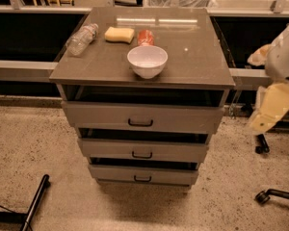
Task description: Open bottom drawer
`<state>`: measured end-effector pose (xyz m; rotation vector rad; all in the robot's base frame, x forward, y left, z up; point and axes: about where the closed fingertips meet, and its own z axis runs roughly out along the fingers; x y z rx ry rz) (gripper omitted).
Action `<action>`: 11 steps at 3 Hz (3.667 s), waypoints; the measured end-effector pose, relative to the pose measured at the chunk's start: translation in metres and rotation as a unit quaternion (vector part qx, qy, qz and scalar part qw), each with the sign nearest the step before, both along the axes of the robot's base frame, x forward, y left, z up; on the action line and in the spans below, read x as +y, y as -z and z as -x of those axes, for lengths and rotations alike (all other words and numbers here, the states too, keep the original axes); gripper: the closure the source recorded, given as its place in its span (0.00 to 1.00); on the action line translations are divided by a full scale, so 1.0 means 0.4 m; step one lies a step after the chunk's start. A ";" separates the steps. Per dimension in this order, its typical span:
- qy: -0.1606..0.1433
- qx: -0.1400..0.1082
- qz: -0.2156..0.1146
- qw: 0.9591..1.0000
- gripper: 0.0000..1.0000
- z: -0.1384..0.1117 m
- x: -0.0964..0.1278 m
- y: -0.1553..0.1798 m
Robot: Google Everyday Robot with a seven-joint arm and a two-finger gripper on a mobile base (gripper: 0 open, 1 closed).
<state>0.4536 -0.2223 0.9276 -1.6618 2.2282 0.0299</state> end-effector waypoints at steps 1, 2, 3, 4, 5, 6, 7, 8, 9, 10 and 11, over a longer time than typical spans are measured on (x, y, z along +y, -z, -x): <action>-0.007 0.054 -0.088 0.995 0.00 -0.011 0.066 0.252; -0.034 0.093 -0.110 0.989 0.00 0.032 0.107 0.464; -0.034 0.093 -0.110 0.989 0.00 0.032 0.108 0.464; -0.027 0.053 -0.116 0.991 0.00 0.035 0.122 0.532; -0.060 0.043 -0.169 0.983 0.00 0.079 0.192 0.729; -0.068 0.006 -0.206 0.976 0.00 0.021 0.186 0.804; -0.073 -0.002 -0.210 0.975 0.00 0.002 0.183 0.806; -0.087 0.013 -0.202 0.975 0.00 -0.005 0.194 0.848; -0.169 0.001 -0.203 0.965 0.00 -0.014 0.264 1.056; -0.231 -0.005 -0.217 0.948 0.00 0.001 0.321 1.249; -0.231 -0.005 -0.217 0.948 0.00 0.001 0.321 1.248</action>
Offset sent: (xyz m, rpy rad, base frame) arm -0.0285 0.0536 -0.2806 0.2587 0.2607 0.1346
